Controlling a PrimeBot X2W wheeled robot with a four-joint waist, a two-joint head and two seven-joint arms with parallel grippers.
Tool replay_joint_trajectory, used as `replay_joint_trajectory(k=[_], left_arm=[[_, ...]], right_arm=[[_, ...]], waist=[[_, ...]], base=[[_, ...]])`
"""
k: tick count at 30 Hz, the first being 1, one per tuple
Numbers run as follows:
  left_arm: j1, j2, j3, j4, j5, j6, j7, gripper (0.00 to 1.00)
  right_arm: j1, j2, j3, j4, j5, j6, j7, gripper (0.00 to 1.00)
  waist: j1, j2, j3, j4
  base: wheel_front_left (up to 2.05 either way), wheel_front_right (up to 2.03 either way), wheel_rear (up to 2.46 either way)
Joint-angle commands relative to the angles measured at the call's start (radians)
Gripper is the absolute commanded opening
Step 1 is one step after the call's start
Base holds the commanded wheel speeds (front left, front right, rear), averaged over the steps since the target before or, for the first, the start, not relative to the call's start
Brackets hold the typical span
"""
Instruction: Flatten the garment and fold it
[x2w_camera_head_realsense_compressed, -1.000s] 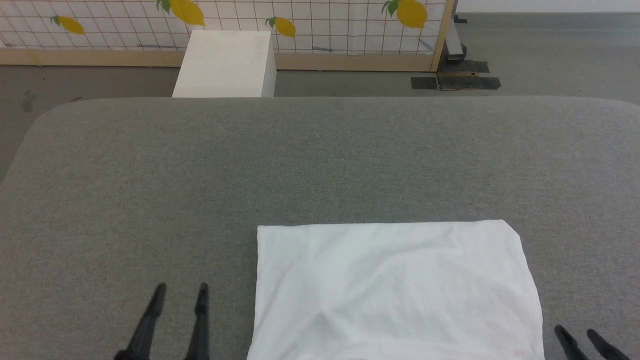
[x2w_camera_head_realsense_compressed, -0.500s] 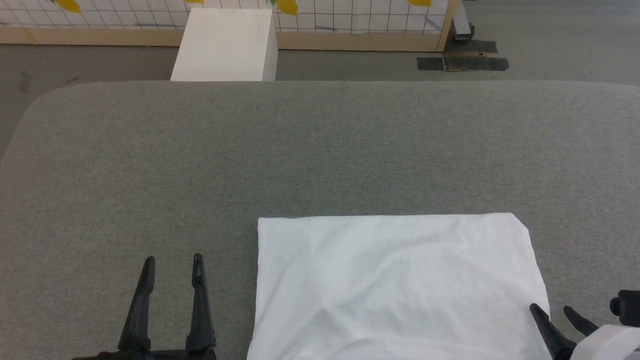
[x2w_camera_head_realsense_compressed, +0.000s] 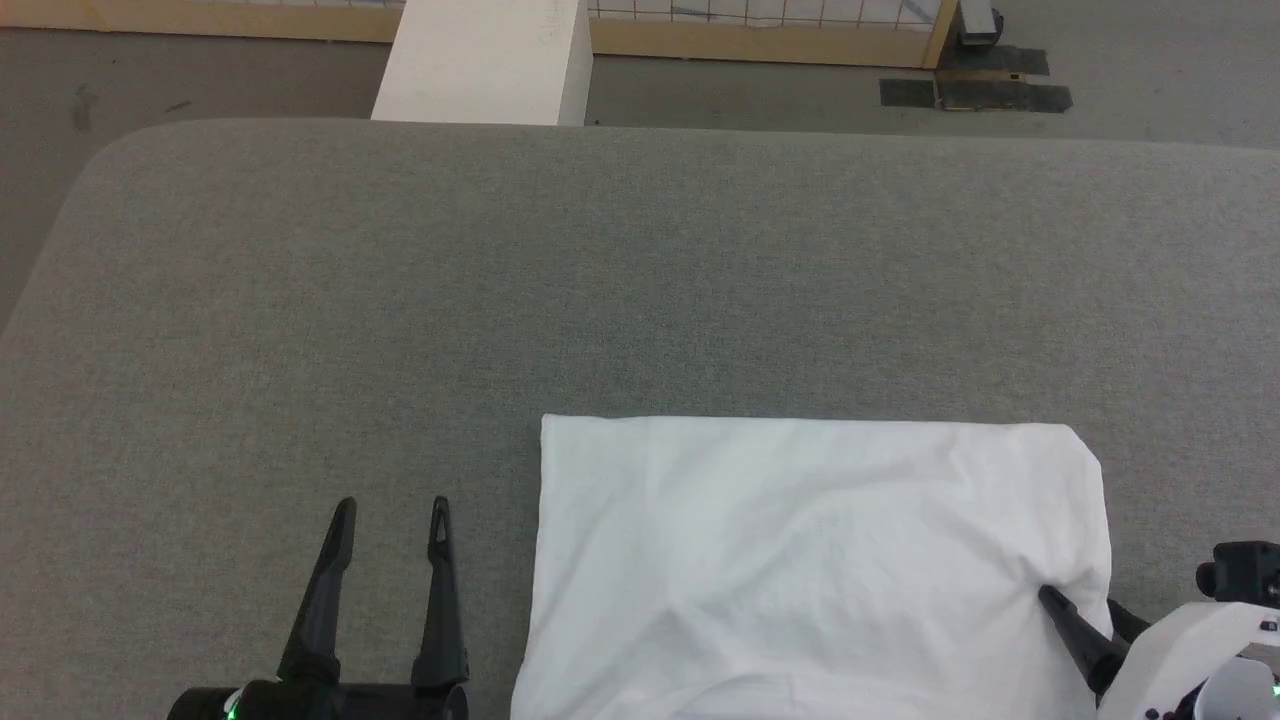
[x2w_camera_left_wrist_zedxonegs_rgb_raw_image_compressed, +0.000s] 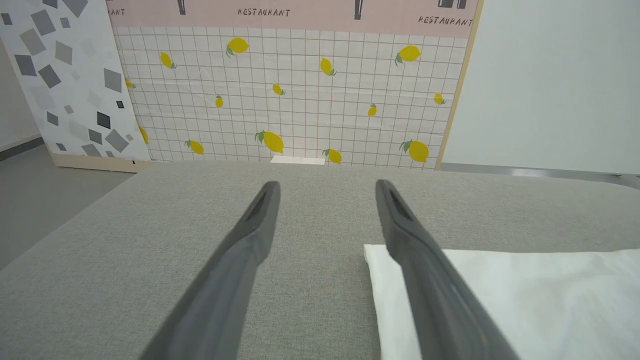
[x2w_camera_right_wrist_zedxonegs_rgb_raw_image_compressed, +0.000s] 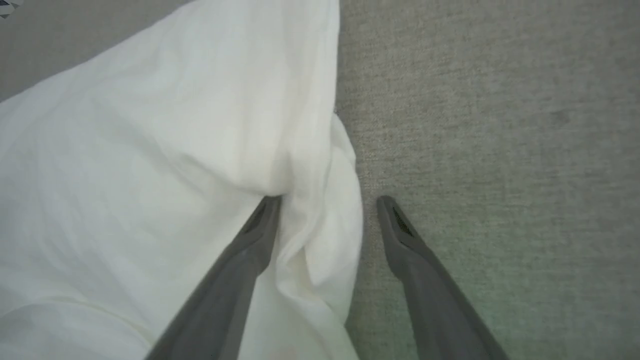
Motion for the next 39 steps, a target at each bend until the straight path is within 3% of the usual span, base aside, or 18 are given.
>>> replay_joint_trajectory(k=[1, 2, 3, 4, 12, 21, 24, 29, 30, 39], left_arm=[[-0.020, -0.005, -0.004, 0.003, 0.006, -0.007, -0.004, 1.00], [-0.021, -0.005, -0.006, 0.006, 0.006, -0.008, -0.004, 1.00], [-0.023, -0.006, -0.007, 0.008, 0.006, -0.009, -0.004, 1.00], [-0.024, -0.006, -0.008, 0.010, 0.006, -0.010, -0.004, 1.00], [-0.032, -0.010, -0.005, 0.023, 0.001, -0.010, -0.004, 1.00], [-0.025, -0.012, -0.002, 0.035, -0.004, -0.013, -0.004, 1.00], [-0.022, -0.012, 0.000, 0.038, -0.006, -0.014, -0.004, 1.00], [-0.021, -0.013, -0.003, 0.047, -0.015, -0.015, -0.004, 1.00], [-0.022, -0.014, -0.008, 0.054, -0.022, -0.015, -0.004, 1.00], [-0.036, -0.015, -0.013, 0.063, -0.031, -0.023, -0.004, 1.00]], right_arm=[[-0.013, 0.013, 0.005, 0.032, 0.012, -0.002, 0.022, 1.00], [-0.015, 0.014, 0.011, 0.038, 0.015, -0.002, 0.035, 0.88], [-0.018, 0.016, 0.017, 0.042, 0.021, -0.002, 0.047, 0.35], [-0.020, 0.017, 0.022, 0.041, 0.029, -0.002, 0.055, 0.00], [-0.060, -0.003, 0.003, 0.015, 0.024, -0.002, 0.025, 0.00], [-0.111, -0.059, -0.219, 0.029, -0.040, -0.002, -0.037, 0.00], [-0.110, -0.072, -0.248, 0.006, -0.044, -0.002, -0.020, 0.00], [-0.093, -0.066, -0.184, -0.089, -0.036, -0.002, 0.031, 0.00], [-0.077, -0.032, -0.070, -0.186, -0.002, -0.002, 0.102, 0.00], [-0.069, 0.015, 0.188, -0.332, 0.016, -0.002, 0.222, 0.00]], waist=[[0.0001, 0.0000, 0.005, 0.006], [0.0001, 0.0000, 0.006, 0.007], [0.0001, 0.0000, 0.007, 0.008], [0.0001, 0.0000, 0.008, 0.009], [0.0001, 0.0000, -0.005, -0.015], [0.0001, 0.0000, -0.035, -0.050], [0.0001, 0.0000, -0.040, -0.058], [0.0001, 0.0000, -0.049, -0.068], [0.0001, 0.0000, -0.054, -0.071], [0.0001, 0.0000, -0.039, -0.056]], base=[[0.00, 0.00, 0.00], [0.00, 0.00, 0.00], [0.00, 0.00, 0.00], [0.00, 0.00, 0.00], [0.00, 0.00, 0.00], [0.00, 0.00, 0.00], [0.00, 0.00, 0.00], [0.00, 0.00, 0.00], [0.00, 0.00, 0.00], [0.00, 0.00, 0.00]])
